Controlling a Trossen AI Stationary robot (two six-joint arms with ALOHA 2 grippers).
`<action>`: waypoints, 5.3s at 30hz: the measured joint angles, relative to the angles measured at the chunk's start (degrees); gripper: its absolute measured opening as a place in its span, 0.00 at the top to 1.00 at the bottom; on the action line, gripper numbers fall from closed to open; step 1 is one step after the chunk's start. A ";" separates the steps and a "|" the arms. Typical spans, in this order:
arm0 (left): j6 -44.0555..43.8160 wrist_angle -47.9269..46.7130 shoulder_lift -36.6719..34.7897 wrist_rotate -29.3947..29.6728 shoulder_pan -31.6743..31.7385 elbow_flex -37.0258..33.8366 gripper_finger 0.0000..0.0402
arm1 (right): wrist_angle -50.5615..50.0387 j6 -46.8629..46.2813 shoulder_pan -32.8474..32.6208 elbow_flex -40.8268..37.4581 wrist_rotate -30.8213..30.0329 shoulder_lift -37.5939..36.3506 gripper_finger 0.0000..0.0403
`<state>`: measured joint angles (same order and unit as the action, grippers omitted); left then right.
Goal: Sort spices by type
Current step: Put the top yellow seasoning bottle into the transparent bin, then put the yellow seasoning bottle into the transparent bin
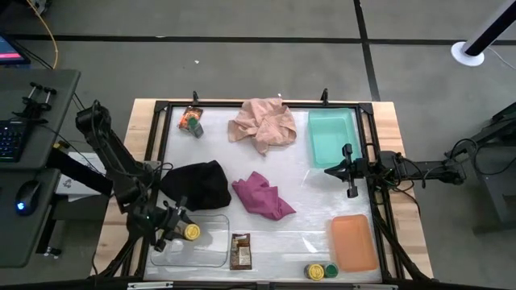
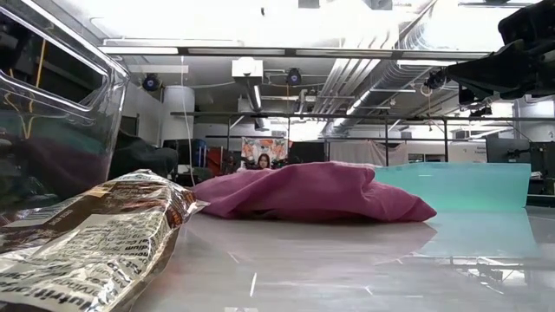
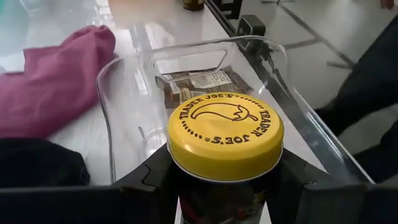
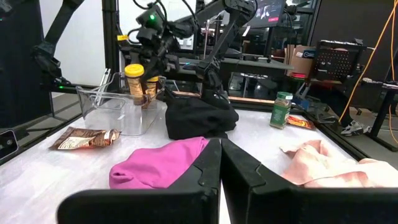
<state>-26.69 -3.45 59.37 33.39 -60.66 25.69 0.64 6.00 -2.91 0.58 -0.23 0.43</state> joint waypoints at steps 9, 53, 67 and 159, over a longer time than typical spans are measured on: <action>-3.22 -0.67 0.02 1.81 -0.02 -3.14 0.63 | 0.00 0.00 0.02 0.00 0.00 0.00 1.00; 17.15 -21.67 8.08 -27.53 31.93 23.16 0.96 | 0.00 0.00 0.00 0.00 0.02 -0.02 1.00; -1.20 -47.99 31.33 -42.82 31.78 40.69 1.00 | 0.00 0.00 0.01 0.00 0.00 -0.02 1.00; 13.34 7.68 -6.31 -7.53 46.26 30.17 1.00 | 26.64 -51.50 0.26 0.00 -10.48 2.19 1.00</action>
<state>-13.35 4.23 53.07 25.86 -14.40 55.86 27.28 -45.50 -2.66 0.58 -10.71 2.62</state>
